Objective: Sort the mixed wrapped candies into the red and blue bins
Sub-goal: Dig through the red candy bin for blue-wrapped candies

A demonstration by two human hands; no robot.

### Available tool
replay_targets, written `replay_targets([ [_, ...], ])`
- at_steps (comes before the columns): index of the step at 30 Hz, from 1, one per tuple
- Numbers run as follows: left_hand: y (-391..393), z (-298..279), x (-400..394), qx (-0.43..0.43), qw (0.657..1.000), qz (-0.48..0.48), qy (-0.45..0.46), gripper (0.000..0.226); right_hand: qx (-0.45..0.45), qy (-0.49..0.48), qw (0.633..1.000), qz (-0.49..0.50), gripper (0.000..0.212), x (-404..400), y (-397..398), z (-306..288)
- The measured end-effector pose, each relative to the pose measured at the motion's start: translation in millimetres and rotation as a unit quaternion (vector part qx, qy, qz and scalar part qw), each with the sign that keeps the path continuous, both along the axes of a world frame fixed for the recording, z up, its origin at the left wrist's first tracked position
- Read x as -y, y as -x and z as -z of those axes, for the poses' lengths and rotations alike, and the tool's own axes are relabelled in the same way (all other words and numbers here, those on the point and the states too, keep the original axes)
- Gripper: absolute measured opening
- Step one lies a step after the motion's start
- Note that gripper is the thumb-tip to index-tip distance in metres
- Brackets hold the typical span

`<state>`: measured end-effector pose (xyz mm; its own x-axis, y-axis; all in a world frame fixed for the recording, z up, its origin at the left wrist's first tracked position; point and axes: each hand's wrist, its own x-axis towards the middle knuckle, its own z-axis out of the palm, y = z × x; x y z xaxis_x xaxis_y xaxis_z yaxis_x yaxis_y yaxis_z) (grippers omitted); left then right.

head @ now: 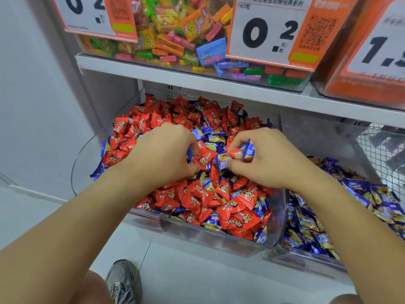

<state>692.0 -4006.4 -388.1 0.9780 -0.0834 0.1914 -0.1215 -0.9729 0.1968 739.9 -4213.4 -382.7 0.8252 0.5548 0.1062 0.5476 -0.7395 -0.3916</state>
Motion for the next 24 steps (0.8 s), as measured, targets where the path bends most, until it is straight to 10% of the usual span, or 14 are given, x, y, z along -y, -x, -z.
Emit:
replay_targets([
  [6,9,-9,2,0.042,0.984,-0.029,0.172,0.026,-0.075,-0.115,0.990,-0.037,0.013,11,4,-6],
  [24,14,2,-4,-0.120,0.941,-0.067,0.308,0.043,-0.100,-0.101,0.990,-0.016,0.023,-9,13,-4],
])
